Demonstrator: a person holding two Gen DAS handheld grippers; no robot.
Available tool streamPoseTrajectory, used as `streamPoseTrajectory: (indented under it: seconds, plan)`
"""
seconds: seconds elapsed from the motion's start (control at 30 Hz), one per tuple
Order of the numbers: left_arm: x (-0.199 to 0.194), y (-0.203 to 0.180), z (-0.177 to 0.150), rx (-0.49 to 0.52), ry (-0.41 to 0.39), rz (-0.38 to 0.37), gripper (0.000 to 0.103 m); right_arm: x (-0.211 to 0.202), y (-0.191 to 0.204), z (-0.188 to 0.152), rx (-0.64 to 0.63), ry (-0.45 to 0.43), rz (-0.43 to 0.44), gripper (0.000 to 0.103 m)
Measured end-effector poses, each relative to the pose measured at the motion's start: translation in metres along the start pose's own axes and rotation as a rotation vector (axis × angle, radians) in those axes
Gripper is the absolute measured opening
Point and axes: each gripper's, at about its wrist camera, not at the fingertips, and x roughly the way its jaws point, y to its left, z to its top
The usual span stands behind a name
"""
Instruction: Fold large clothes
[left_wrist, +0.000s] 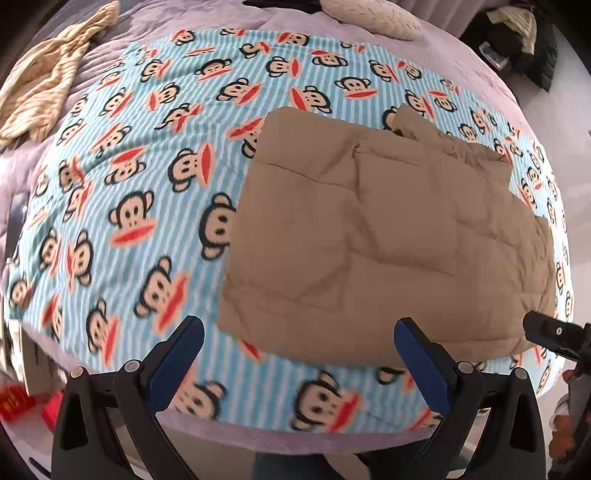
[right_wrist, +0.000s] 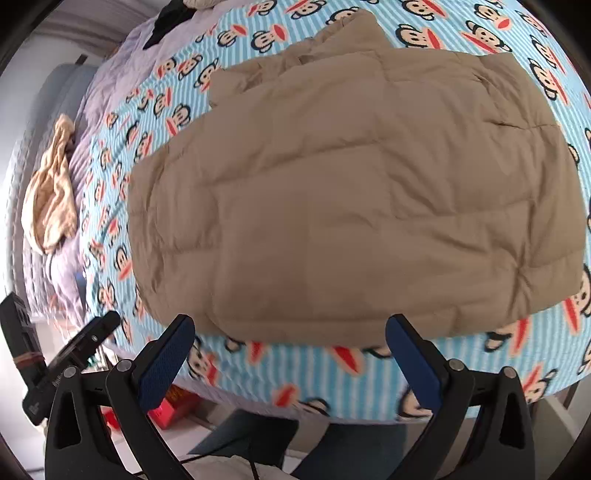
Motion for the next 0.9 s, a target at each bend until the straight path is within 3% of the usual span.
streamPoseTrajectory:
  seconds: [0.37,0.6,0.77,0.8,0.9]
  plan:
    - [0.045,0.040,0.040,0.103,0.086,-0.052,0.103,0.046,0.044,-0.005,0.117,0.028,-0.008,0.103]
    - [0.067,0.048,0.048,0.098,0.122,-0.104,0.103,0.055,0.052,-0.001,0.143,0.035,-0.046,0.103]
    - [0.073,0.050,0.052,0.115,0.123,-0.122,0.103,0.049,0.054,0.005,0.158,-0.016,-0.041,0.103]
    - [0.074,0.051,0.054,0.116,0.121,-0.126,0.103,0.049,0.054,0.006,0.161,-0.024,-0.040,0.100]
    - [0.077,0.056,0.059,0.114,0.114,-0.147,0.103,0.050,0.052,0.011,0.174,-0.040,-0.051,0.070]
